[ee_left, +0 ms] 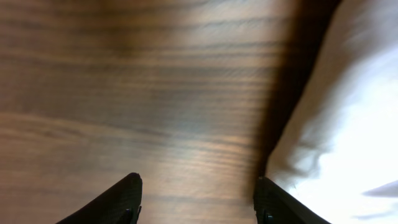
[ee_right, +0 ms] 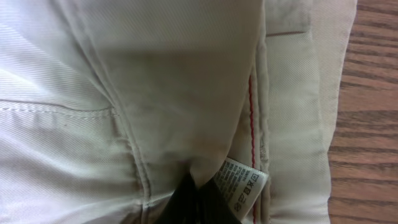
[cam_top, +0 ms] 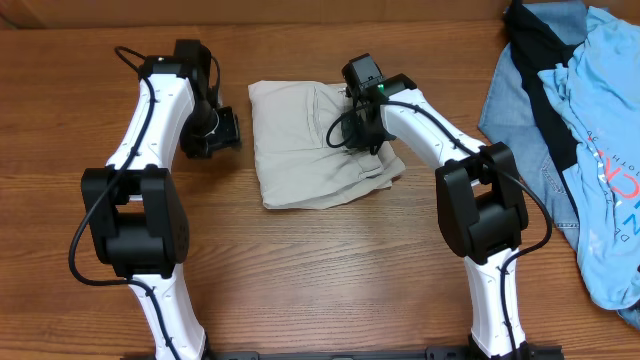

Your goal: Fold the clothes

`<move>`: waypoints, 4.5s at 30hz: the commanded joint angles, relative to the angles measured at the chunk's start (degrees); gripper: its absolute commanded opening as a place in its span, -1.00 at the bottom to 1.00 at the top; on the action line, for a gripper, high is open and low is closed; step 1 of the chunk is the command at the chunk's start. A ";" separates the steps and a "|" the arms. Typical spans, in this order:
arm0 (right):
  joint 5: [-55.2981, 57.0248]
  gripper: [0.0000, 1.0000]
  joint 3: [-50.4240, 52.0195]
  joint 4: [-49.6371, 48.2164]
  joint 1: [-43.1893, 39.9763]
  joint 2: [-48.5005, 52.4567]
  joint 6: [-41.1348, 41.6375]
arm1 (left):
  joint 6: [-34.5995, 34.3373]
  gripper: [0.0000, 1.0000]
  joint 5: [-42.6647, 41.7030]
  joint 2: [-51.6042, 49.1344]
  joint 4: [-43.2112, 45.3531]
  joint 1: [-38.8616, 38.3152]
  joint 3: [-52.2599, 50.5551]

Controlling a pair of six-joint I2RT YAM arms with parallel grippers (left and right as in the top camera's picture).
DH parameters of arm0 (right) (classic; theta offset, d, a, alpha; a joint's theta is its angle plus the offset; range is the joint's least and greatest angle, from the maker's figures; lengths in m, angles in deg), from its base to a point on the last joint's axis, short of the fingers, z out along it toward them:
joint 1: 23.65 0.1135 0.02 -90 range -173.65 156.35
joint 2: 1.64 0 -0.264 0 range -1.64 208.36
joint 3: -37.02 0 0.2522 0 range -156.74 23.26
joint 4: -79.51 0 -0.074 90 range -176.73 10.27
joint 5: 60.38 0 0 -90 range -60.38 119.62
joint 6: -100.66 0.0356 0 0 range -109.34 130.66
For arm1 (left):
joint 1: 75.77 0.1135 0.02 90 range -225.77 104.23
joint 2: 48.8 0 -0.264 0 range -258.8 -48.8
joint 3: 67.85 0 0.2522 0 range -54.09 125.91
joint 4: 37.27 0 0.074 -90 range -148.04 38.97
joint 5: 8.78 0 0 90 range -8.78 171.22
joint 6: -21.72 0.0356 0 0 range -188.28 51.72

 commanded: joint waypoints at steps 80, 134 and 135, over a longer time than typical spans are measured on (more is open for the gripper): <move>-12.48 -0.54 24.39 11.45 -1.64 -19.96 -5.09 | 9.51 -0.71 -0.74 -16.65 -9.51 -8.04 0.87; 7.15 -0.48 35.08 -11.15 -6.36 -19.96 -5.25 | 22.60 0.89 -31.30 -13.16 22.29 -9.09 0.87; 7.15 -0.48 35.08 -11.15 -6.36 -19.96 -5.25 | 22.60 0.86 -31.47 -13.42 21.99 -9.38 0.87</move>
